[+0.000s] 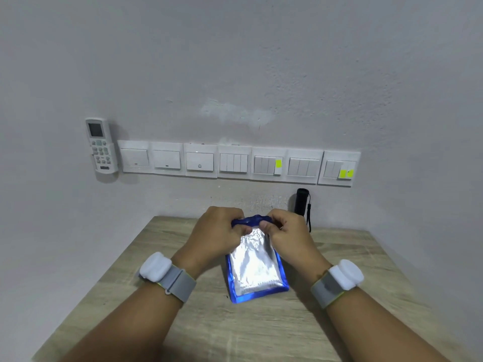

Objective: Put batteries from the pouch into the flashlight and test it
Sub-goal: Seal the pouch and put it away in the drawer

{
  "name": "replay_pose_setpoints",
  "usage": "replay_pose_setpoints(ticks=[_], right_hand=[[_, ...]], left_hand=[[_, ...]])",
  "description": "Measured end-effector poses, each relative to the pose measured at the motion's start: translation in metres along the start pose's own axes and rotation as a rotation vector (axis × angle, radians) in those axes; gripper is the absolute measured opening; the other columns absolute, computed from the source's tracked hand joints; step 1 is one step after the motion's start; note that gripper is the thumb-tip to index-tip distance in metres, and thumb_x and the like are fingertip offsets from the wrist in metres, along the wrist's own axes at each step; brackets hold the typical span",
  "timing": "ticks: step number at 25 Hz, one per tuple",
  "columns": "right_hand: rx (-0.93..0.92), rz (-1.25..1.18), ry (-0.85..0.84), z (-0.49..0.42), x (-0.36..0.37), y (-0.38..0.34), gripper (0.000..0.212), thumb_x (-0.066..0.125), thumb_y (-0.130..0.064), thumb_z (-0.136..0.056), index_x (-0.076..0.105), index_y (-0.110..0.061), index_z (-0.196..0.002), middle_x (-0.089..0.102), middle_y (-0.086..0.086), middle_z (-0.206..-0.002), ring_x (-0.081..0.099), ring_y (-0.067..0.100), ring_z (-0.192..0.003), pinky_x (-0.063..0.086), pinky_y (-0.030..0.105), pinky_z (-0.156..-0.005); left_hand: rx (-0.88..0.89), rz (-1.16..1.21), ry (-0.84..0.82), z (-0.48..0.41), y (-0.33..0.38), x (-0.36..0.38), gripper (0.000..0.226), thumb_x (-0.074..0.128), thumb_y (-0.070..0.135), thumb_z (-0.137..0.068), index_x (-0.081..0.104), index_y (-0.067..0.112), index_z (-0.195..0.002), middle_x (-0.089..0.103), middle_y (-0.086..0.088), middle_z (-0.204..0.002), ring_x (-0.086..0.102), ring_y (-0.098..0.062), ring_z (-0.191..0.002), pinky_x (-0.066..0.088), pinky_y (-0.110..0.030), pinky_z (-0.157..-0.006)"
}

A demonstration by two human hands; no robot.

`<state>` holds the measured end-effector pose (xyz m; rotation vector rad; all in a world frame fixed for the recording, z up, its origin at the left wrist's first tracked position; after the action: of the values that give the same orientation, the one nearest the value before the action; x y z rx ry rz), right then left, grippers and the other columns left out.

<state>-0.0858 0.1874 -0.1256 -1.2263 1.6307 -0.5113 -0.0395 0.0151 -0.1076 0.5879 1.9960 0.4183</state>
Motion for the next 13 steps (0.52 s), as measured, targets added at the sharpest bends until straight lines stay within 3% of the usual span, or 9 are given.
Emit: replay_pose_setpoints(ticks=[2,5,9,13], right_hand=[[0.013,0.0,0.008,-0.001,-0.004,0.003,0.023,0.068,-0.02,-0.093,0.064,-0.015,-0.071,0.064,0.002,-0.066,0.056,0.017,-0.062,0.044,0.029,-0.06],[0.029,0.006,-0.007,-0.003,-0.003,0.005,0.019,0.067,-0.024,-0.094,0.066,-0.016,-0.077,0.07,0.005,-0.076,0.066,0.026,-0.076,0.053,0.04,-0.068],[0.042,-0.02,0.0,-0.003,-0.004,0.007,0.02,0.067,-0.023,-0.095,0.066,-0.016,-0.077,0.07,0.005,-0.076,0.066,0.026,-0.076,0.053,0.039,-0.069],[0.031,0.012,-0.066,-0.008,-0.007,0.008,0.019,0.069,-0.018,-0.093,0.066,-0.01,-0.076,0.07,0.013,-0.077,0.063,0.026,-0.07,0.05,0.035,-0.065]], left_hand=[[-0.023,0.054,-0.007,0.001,-0.005,-0.001,0.025,0.074,0.029,-0.085,0.059,0.029,-0.064,0.062,0.005,-0.06,0.061,-0.016,-0.062,0.045,-0.034,-0.059],[-0.016,0.032,0.01,-0.002,-0.007,-0.003,0.022,0.068,0.025,-0.083,0.057,0.017,-0.065,0.062,-0.001,-0.06,0.061,-0.025,-0.064,0.047,-0.038,-0.058],[-0.056,0.089,0.002,-0.002,-0.014,-0.004,0.022,0.074,0.028,-0.084,0.064,0.02,-0.067,0.063,0.003,-0.06,0.062,-0.02,-0.065,0.044,-0.032,-0.059],[-0.102,0.109,-0.009,-0.002,-0.016,-0.005,0.033,0.076,0.023,-0.087,0.057,0.015,-0.061,0.052,0.005,-0.053,0.046,-0.011,-0.053,0.035,-0.029,-0.054]])
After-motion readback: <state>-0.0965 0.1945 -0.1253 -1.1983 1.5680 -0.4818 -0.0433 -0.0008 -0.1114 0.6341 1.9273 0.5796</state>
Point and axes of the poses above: each hand's wrist, its own z-axis away from the middle knuckle, its own x-axis out of the palm, y = z × x, the point moved 7 cm from there along -z, towards the middle knuckle
